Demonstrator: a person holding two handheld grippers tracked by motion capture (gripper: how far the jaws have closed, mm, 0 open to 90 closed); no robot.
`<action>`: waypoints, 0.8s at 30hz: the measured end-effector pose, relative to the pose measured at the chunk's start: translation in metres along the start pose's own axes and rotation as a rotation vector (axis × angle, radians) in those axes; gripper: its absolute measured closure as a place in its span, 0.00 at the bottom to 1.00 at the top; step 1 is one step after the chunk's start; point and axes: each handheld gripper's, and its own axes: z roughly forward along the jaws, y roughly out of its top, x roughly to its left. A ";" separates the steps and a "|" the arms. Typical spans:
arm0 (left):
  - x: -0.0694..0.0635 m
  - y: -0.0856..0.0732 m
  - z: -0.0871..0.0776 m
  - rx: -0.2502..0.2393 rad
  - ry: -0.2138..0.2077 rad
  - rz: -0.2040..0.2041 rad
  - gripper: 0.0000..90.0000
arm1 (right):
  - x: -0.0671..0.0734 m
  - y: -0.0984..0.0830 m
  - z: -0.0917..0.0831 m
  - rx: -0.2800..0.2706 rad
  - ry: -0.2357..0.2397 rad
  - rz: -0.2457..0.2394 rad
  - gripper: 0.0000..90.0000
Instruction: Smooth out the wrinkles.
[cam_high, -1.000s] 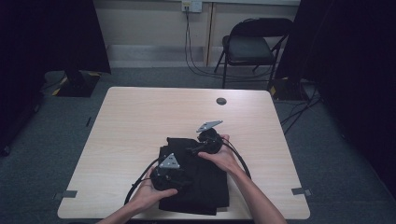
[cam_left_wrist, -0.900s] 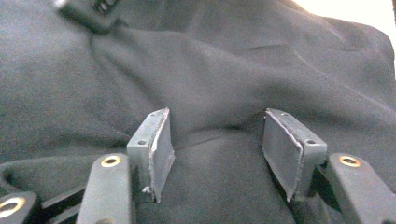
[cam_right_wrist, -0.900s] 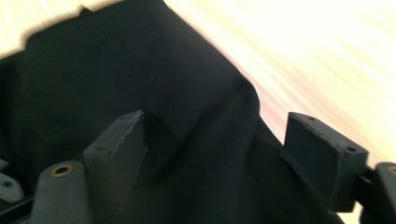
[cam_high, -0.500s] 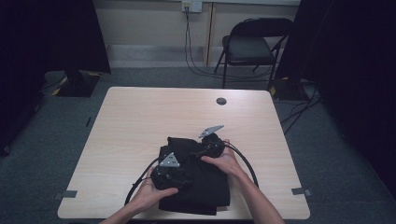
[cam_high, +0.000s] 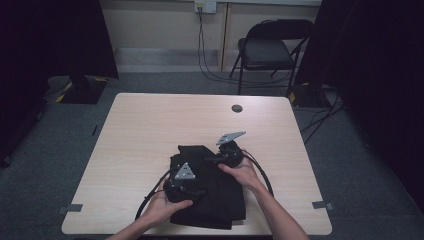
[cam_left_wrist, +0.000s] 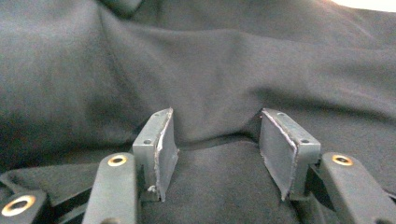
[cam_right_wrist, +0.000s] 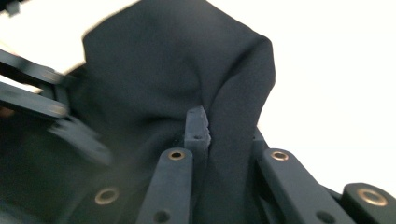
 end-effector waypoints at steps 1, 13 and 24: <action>0.003 0.001 0.002 -0.006 0.004 0.003 0.51 | 0.001 0.003 -0.004 -0.012 -0.001 -0.005 0.88; 0.026 0.022 0.025 -0.083 0.083 -0.019 0.51 | 0.006 0.017 -0.022 -0.079 0.017 -0.013 0.89; 0.018 0.030 -0.025 -0.093 0.046 0.037 0.41 | -0.013 0.013 -0.023 -0.118 -0.011 0.043 0.89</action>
